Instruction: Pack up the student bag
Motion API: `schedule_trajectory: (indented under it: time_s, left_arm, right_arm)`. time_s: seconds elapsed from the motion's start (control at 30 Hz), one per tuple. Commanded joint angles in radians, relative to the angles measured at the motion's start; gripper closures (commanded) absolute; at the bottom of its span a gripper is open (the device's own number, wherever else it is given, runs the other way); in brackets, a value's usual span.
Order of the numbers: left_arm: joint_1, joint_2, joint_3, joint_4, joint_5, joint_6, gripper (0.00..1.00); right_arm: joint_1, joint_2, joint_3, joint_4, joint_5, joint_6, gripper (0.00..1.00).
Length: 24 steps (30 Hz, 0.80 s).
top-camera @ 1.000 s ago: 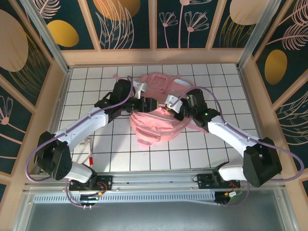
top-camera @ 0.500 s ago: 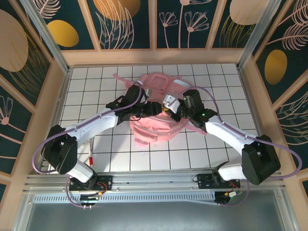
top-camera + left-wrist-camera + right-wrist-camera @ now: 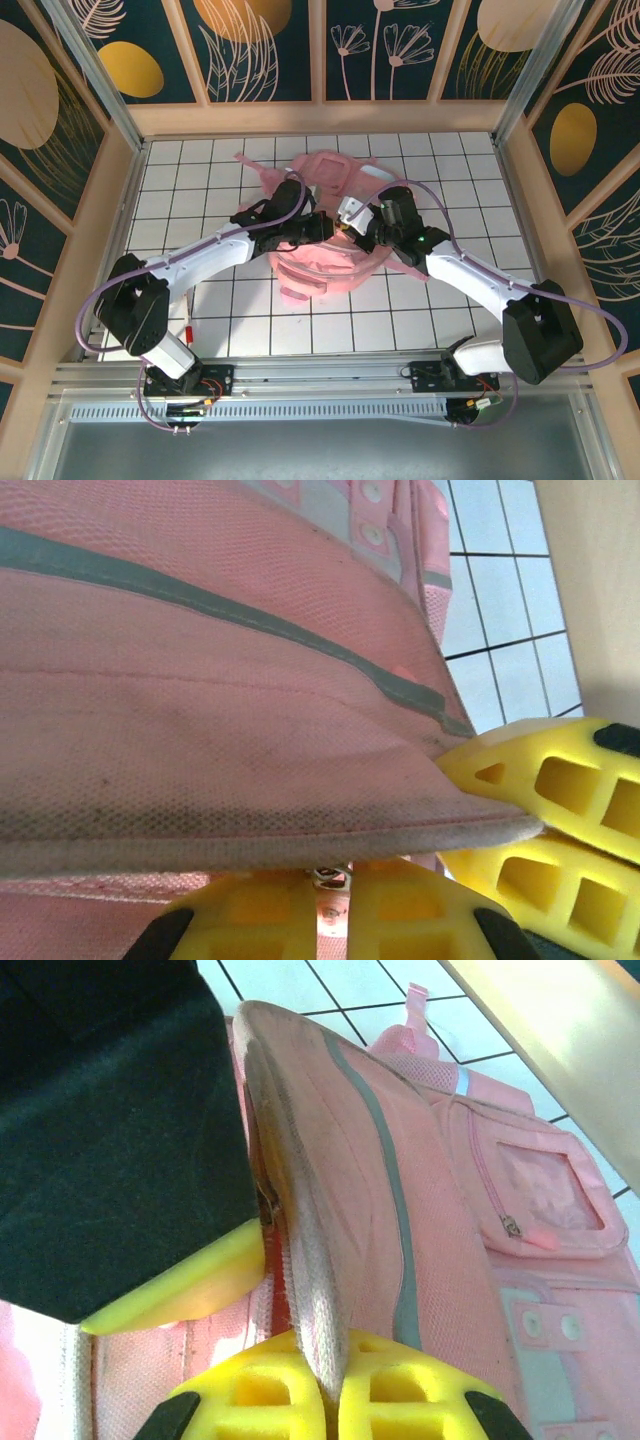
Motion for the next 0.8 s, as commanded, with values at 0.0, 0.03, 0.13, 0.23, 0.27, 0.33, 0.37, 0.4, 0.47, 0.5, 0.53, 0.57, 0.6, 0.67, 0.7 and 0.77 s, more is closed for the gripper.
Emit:
schedule_trajectory:
  time_s: [0.0,0.03,0.13,0.23,0.27,0.33,0.37,0.4,0.47,0.5,0.53,0.57,0.6,0.67,0.7,0.77]
  left_arm:
    - [0.006,-0.048,0.015,-0.069,-0.054,0.076,1.00]
    - [0.012,-0.060,0.001,-0.062,-0.017,0.097,1.00]
    - [0.034,-0.089,-0.041,-0.049,0.071,0.108,1.00]
    - [0.088,-0.119,-0.087,-0.037,0.139,0.087,1.00]
    - [0.109,-0.132,-0.099,-0.036,0.147,0.090,1.00]
    - [0.154,-0.165,-0.119,-0.048,0.142,0.107,1.00]
    - [0.172,-0.182,-0.125,-0.051,0.141,0.121,1.00]
    - [0.191,-0.197,-0.128,-0.059,0.131,0.142,1.00]
    - [0.218,-0.225,-0.126,-0.084,0.103,0.191,1.00]
    - [0.229,-0.237,-0.126,-0.094,0.087,0.221,1.00]
    - [0.238,-0.249,-0.126,-0.104,0.064,0.259,1.00]
    - [0.240,-0.259,-0.131,-0.112,0.028,0.291,1.00]
    - [0.242,-0.272,-0.142,-0.119,-0.033,0.332,1.00]
    - [0.248,-0.302,-0.180,-0.110,-0.165,0.414,1.00]
    - [0.252,-0.315,-0.216,-0.098,-0.217,0.474,1.00]
    - [0.256,-0.325,-0.249,-0.088,-0.256,0.582,1.00]
  right_arm:
    - [0.005,-0.058,0.003,0.103,-0.016,-0.040,1.00]
    - [-0.003,-0.062,-0.004,0.104,-0.012,-0.046,1.00]
    - [-0.017,-0.071,-0.012,0.099,0.003,-0.070,1.00]
    - [-0.024,-0.072,-0.012,0.073,0.030,-0.125,1.00]
    - [-0.026,-0.073,-0.012,0.063,0.033,-0.142,1.00]
    - [-0.027,-0.077,-0.010,0.032,0.034,-0.188,1.00]
    - [-0.027,-0.079,-0.007,0.018,0.032,-0.202,1.00]
    - [-0.029,-0.081,-0.005,-0.004,0.025,-0.230,1.00]
    - [-0.029,-0.083,0.002,-0.042,0.029,-0.281,1.00]
    - [-0.029,-0.086,0.002,-0.055,0.038,-0.302,1.00]
    - [-0.029,-0.090,-0.003,-0.058,0.052,-0.321,1.00]
    - [-0.029,-0.095,-0.008,-0.061,0.062,-0.335,1.00]
    - [-0.029,-0.101,-0.011,-0.071,0.063,-0.353,1.00]
    - [-0.067,-0.121,-0.015,-0.092,0.018,-0.383,1.00]
    - [-0.081,-0.133,-0.014,-0.104,-0.028,-0.395,1.00]
    - [-0.098,-0.145,-0.003,-0.151,-0.112,-0.465,1.00]
